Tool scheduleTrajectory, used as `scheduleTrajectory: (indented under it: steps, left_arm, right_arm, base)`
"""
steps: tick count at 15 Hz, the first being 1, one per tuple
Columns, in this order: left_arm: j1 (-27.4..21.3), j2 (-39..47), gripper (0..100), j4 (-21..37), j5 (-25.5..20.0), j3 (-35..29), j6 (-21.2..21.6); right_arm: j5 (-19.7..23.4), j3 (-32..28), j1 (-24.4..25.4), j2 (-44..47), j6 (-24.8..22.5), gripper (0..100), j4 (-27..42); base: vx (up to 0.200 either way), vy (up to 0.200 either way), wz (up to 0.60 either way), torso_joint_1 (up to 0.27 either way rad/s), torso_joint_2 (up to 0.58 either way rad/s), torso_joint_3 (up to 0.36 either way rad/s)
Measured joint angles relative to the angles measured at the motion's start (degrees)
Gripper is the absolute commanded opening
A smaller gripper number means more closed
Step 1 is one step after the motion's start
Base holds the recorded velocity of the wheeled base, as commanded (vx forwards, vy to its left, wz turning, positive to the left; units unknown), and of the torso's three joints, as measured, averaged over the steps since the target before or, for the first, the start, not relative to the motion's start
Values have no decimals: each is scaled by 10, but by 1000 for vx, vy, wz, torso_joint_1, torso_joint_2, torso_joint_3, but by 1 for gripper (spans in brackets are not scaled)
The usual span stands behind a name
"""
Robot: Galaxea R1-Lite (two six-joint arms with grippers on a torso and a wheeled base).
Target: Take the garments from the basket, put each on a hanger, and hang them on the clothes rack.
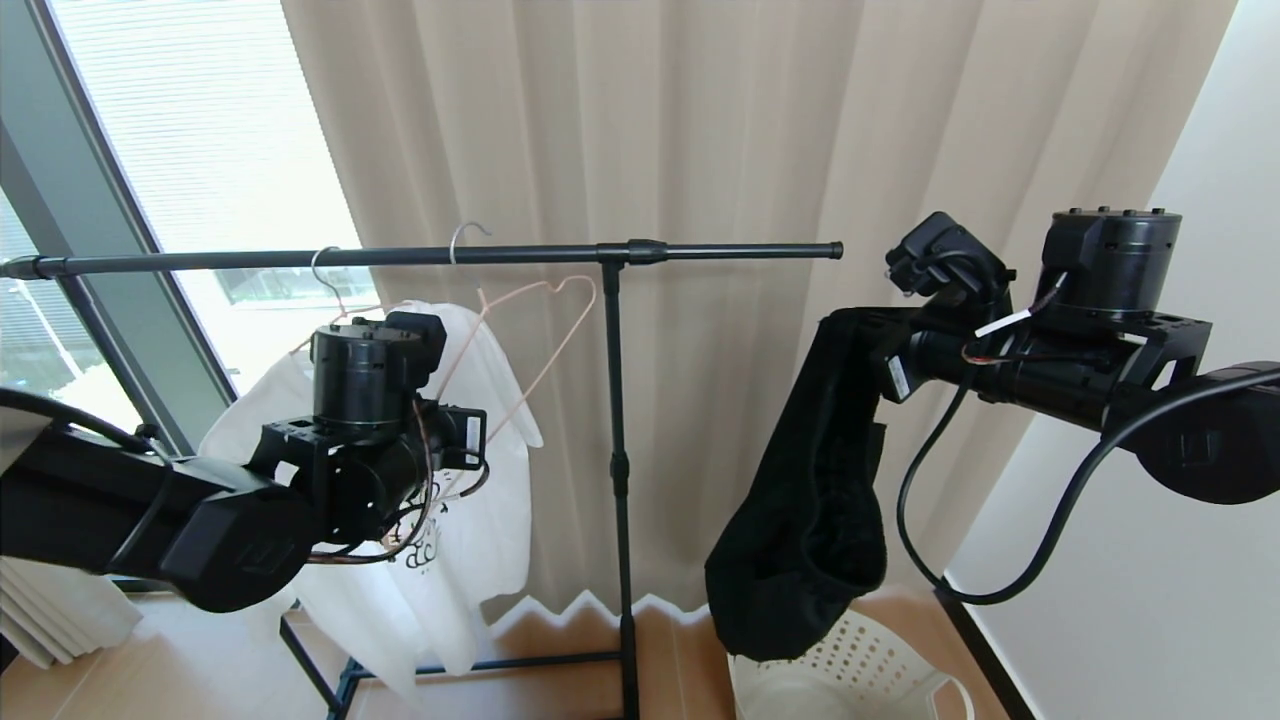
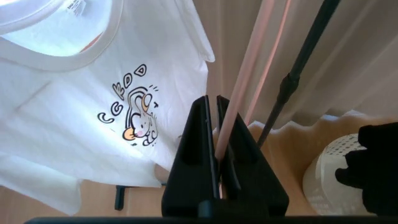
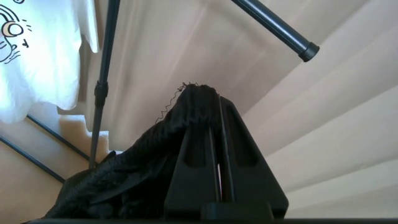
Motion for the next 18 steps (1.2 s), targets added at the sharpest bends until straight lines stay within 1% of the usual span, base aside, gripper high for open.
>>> scheduleTrajectory:
  steps: [3, 6, 7, 8, 9, 10, 11, 13, 14, 16, 18]
  left_arm:
    - [0, -27, 0, -1, -1, 40, 4]
    - [-1, -61, 0, -2, -3, 95, 4]
    - [-3, -76, 0, -3, -7, 117, 5]
    - [-5, -92, 0, -3, -17, 136, 5]
    - [-9, -110, 0, -4, -37, 157, 5]
    - [-12, -126, 0, -3, -60, 180, 5]
    - [-15, -141, 0, -3, -76, 198, 5]
    - [-18, -162, 0, -2, -106, 225, 5]
    - [-23, -172, 0, -3, -126, 239, 11]
    - [-31, -192, 0, -4, -159, 259, 38]
    - [-52, -210, 0, -4, -172, 272, 45]
  right_arm:
    - [0, 0, 0, 0, 0, 0, 0]
    - [0, 3, 2, 0, -1, 0, 0]
    - [-5, 3, 7, 0, -2, 0, 0]
    - [-20, 3, 11, 0, -2, 0, 0]
    - [-64, 3, 17, 0, -2, 0, 0]
    - [-97, 3, 27, 0, -2, 0, -1]
    - [-110, 3, 37, 0, -2, 0, -1]
    - [-158, 3, 56, 0, -1, 0, -1]
    - [-197, 4, 66, 0, 0, 0, -1]
    - [-263, 2, 83, 6, 0, 0, -4]
    - [-321, -5, 96, 20, 0, 0, -26]
  base:
    - [0, 0, 0, 0, 0, 0]
    - [0, 0, 0, 0, 0, 0]
    - [0, 0, 0, 0, 0, 0]
    - [0, 0, 0, 0, 0, 0]
    - [0, 0, 0, 0, 0, 0]
    - [0, 0, 0, 0, 0, 0]
    - [0, 0, 0, 0, 0, 0]
    - [0, 0, 0, 0, 0, 0]
    - [0, 0, 0, 0, 0, 0]
    - [0, 0, 0, 0, 0, 0]
    - [0, 0, 0, 0, 0, 0]
